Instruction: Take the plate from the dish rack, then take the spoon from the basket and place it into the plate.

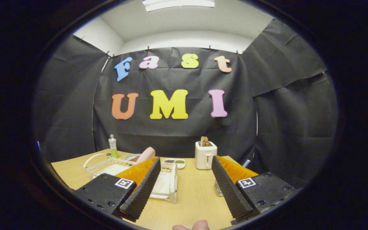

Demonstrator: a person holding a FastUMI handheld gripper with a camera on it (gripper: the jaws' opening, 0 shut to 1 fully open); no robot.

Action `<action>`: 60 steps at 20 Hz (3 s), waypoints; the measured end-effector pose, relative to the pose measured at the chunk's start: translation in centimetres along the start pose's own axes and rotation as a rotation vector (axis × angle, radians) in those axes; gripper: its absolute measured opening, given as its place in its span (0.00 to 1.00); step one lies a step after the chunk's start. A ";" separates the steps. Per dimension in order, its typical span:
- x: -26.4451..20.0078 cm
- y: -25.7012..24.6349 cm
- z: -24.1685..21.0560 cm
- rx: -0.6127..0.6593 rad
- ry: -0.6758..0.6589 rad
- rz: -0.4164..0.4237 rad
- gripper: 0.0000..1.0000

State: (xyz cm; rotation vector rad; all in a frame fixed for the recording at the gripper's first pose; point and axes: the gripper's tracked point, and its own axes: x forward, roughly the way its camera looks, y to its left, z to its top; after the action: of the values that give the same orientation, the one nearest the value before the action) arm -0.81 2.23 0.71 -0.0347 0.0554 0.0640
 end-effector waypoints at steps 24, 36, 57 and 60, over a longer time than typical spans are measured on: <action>19.5 13.5 -2.4 0.065 0.656 0.140 1.00; 19.9 14.3 -7.6 0.148 0.936 0.012 0.54; 14.0 13.5 -0.6 0.221 0.786 0.044 0.29; 10.4 12.4 -2.0 0.300 0.772 0.103 0.29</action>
State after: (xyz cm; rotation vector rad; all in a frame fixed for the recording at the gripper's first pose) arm 8.63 15.17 -2.26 0.2461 0.8381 0.1417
